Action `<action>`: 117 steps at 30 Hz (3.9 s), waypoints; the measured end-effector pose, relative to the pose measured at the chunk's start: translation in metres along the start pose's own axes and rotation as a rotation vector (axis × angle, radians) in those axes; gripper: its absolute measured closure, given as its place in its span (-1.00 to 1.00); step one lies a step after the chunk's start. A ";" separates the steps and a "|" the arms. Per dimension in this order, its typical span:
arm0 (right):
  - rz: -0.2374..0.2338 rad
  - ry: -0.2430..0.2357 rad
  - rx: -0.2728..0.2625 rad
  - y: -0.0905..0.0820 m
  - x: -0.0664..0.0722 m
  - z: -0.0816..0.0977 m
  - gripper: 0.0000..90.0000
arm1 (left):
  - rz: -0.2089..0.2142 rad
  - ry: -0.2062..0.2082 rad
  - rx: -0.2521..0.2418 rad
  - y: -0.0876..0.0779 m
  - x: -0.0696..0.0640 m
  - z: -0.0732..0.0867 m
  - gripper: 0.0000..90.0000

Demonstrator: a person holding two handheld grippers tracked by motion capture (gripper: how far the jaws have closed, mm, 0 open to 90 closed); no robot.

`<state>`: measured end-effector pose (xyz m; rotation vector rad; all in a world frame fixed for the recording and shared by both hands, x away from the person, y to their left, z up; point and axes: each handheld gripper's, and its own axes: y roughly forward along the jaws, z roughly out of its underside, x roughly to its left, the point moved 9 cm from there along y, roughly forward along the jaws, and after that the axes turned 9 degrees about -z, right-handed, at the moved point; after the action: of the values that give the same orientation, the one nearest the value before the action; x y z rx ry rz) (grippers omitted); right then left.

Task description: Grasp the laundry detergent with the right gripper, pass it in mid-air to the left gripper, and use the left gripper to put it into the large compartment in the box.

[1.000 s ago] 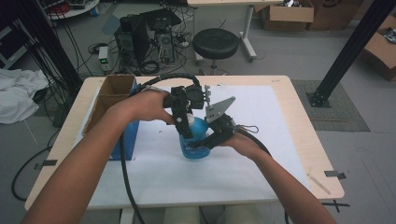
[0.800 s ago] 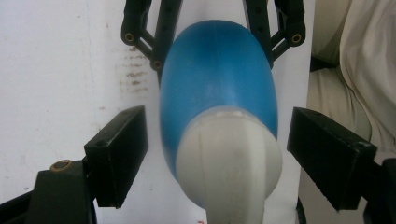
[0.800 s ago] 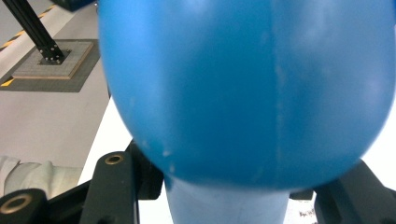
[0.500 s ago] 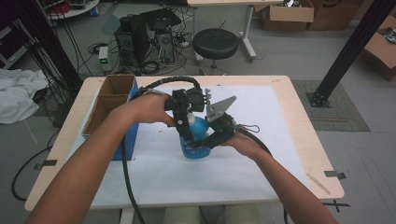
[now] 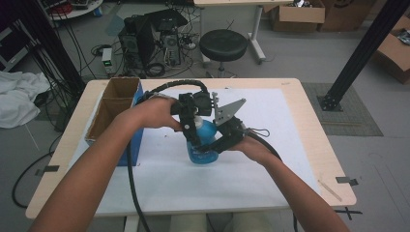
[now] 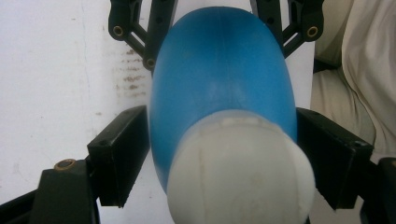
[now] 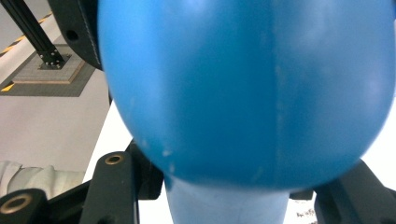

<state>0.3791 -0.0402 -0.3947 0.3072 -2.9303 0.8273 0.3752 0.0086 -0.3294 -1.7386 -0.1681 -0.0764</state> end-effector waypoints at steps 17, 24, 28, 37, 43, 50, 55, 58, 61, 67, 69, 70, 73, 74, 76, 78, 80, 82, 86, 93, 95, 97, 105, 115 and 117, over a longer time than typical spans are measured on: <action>-0.004 0.005 0.002 0.000 0.000 0.001 -0.02 | 0.001 0.017 -0.005 0.001 0.001 -0.001 -0.37; -0.003 0.001 0.000 0.000 0.000 0.000 -0.02 | -0.002 0.015 -0.002 0.001 0.001 0.000 -0.33; -0.002 0.002 -0.001 0.000 0.000 0.000 -0.02 | -0.004 0.016 -0.006 0.001 0.001 -0.001 -0.32; 0.000 0.006 -0.003 -0.001 0.000 0.000 -0.02 | 0.000 0.025 -0.011 0.001 0.001 -0.003 -0.26; -0.001 0.004 -0.002 -0.001 0.000 0.001 -0.02 | 0.001 0.027 -0.010 0.001 0.001 -0.002 -0.22; -0.004 0.004 -0.005 -0.001 0.000 0.000 -0.02 | -0.004 0.031 -0.008 0.001 0.001 -0.002 -0.18; -0.002 0.002 -0.004 -0.002 0.000 0.000 -0.02 | -0.007 0.033 -0.012 0.001 0.001 -0.003 -0.18; -0.003 0.002 0.000 -0.002 0.000 0.001 -0.02 | -0.005 0.039 -0.016 0.002 0.000 -0.004 -0.17; -0.006 0.004 0.002 -0.002 0.001 0.002 -0.02 | -0.004 0.046 -0.016 0.002 0.000 -0.004 -0.17; -0.004 -0.002 -0.004 -0.003 0.001 0.001 -0.03 | -0.017 0.054 -0.028 0.001 0.000 -0.005 -0.17; 0.004 -0.009 -0.006 -0.004 0.000 0.001 -0.03 | -0.031 0.060 -0.037 0.000 0.001 -0.006 -0.16; 0.011 -0.014 -0.008 -0.004 0.000 0.000 -0.04 | -0.035 0.060 -0.042 -0.001 0.001 -0.006 -0.16; 0.018 -0.020 -0.026 -0.006 0.000 -0.002 -0.08 | -0.045 0.068 -0.042 -0.004 0.001 -0.006 -0.16; 0.028 -0.023 -0.052 -0.010 0.000 -0.004 -0.20 | -0.053 0.069 -0.040 -0.005 0.002 -0.006 -0.16; 0.048 -0.030 -0.057 -0.013 -0.001 -0.005 -0.25 | -0.065 0.064 -0.037 -0.007 0.004 -0.005 -0.16; 0.068 -0.034 -0.061 -0.018 -0.002 -0.005 -0.31 | -0.070 0.054 -0.036 -0.009 0.006 -0.003 -0.16; 0.106 -0.038 -0.040 -0.026 -0.004 0.000 -0.39 | -0.077 0.041 -0.041 -0.010 0.007 -0.002 -0.16; 0.107 -0.034 -0.039 -0.028 -0.004 0.000 -0.41 | -0.083 0.027 -0.040 -0.010 0.010 0.001 -0.16; 0.129 -0.020 -0.048 -0.038 -0.006 0.004 -0.51 | -0.091 0.008 -0.005 -0.009 0.013 0.007 -0.16; 0.147 0.063 -0.005 -0.043 -0.009 0.026 -0.65 | -0.133 -0.026 0.012 -0.011 0.019 0.013 -0.16; 0.146 0.098 0.000 -0.047 -0.009 0.032 -0.66 | -0.134 -0.052 0.009 -0.014 0.020 0.015 -0.16; 0.148 0.131 0.014 -0.054 -0.009 0.037 -0.66 | -0.131 -0.130 0.008 -0.019 0.023 0.015 -0.16; 0.223 0.168 0.108 -0.089 -0.005 0.051 -0.64 | -0.219 -0.359 0.045 -0.028 0.039 0.020 -0.16; 0.319 0.205 0.233 -0.133 0.002 0.061 -0.60 | -0.232 -0.548 0.094 -0.041 0.050 0.022 -0.16; 0.327 0.220 0.258 -0.141 0.003 0.063 -0.60 | -0.251 -0.569 0.102 -0.043 0.052 0.024 -0.16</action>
<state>0.4043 -0.1916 -0.3766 -0.2426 -2.7035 1.1979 0.4192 0.0429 -0.2843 -1.5921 -0.7939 0.2434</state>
